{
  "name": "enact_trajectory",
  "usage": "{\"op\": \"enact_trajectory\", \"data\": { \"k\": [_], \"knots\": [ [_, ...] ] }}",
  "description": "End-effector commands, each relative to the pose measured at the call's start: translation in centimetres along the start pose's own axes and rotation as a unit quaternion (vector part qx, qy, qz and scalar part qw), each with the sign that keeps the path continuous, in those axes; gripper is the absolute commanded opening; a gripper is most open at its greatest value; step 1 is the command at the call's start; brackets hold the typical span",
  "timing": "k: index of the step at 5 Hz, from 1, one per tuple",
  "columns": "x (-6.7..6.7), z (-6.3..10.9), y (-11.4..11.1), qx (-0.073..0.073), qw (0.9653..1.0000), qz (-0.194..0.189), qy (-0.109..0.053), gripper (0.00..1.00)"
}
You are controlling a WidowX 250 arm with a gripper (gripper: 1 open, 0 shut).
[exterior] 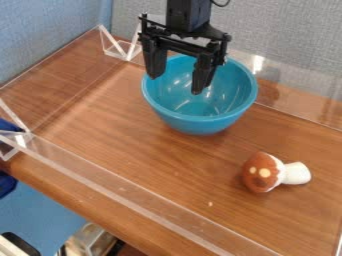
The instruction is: Put the mushroom in the blue bowl
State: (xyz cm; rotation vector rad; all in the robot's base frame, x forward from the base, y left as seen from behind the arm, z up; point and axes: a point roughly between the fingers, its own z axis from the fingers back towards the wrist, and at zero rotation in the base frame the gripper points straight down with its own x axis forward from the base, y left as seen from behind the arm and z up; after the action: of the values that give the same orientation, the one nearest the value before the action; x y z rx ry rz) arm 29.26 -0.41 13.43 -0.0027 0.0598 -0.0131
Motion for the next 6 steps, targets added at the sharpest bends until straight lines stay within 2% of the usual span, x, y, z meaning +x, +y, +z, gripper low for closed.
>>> {"op": "enact_trajectory", "data": {
  "k": [1, 3, 4, 5, 6],
  "knots": [
    [0.1, -0.6, -0.1, 0.0, 1.0, -0.004, 0.006, 1.0],
    [3.0, -2.0, -2.0, 0.006, 0.998, -0.062, -0.012, 1.0],
    [4.0, -2.5, -2.9, 0.01, 0.9957, -0.09, -0.018, 1.0],
    [4.5, -3.3, -3.8, 0.014, 0.9913, -0.13, -0.018, 1.0],
    [4.8, -4.1, -4.2, 0.019, 0.9884, -0.15, -0.016, 1.0]
  ]
}}
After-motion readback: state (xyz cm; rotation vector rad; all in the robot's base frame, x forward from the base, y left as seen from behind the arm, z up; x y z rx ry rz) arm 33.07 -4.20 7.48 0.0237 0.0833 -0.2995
